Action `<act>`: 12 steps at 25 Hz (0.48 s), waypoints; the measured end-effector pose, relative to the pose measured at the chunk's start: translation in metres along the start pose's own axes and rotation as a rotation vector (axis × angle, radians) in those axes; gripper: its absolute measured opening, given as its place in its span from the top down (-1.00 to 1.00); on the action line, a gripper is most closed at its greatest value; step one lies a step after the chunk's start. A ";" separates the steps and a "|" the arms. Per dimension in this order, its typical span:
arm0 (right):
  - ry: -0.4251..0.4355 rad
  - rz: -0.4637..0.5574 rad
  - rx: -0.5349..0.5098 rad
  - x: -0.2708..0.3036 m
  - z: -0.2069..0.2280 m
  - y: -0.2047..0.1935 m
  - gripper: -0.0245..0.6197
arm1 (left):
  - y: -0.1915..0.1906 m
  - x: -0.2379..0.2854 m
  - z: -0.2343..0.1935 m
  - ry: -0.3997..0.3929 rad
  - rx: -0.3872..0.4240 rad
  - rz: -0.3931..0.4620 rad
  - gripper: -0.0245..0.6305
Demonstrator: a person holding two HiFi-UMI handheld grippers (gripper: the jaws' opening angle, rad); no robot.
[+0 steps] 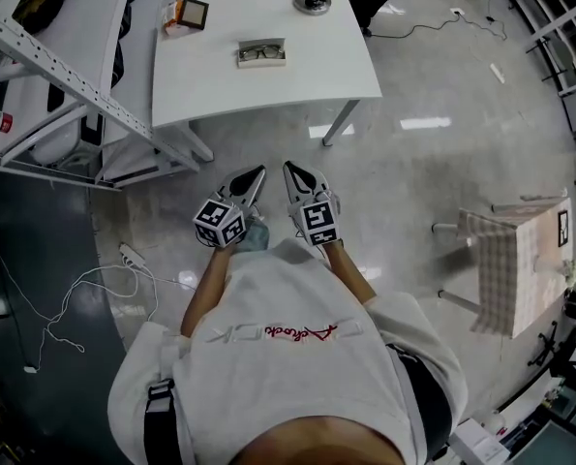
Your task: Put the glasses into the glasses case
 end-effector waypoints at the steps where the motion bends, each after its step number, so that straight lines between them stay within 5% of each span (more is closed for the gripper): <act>1: -0.004 0.000 0.004 -0.008 0.000 -0.003 0.87 | -0.005 -0.001 0.009 -0.001 -0.002 -0.004 0.85; 12: -0.001 0.012 0.009 -0.066 -0.004 -0.021 0.87 | -0.032 -0.012 0.068 0.006 0.010 0.000 0.85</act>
Point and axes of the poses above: the fingertips, and each gripper's own axes: x forward along the fingers, z to its right, y out of its top, the point moved 1 cm from there along -x, backward along the fingers, and after that the axes turned 14 degrees about -y, right-handed, at the moved point
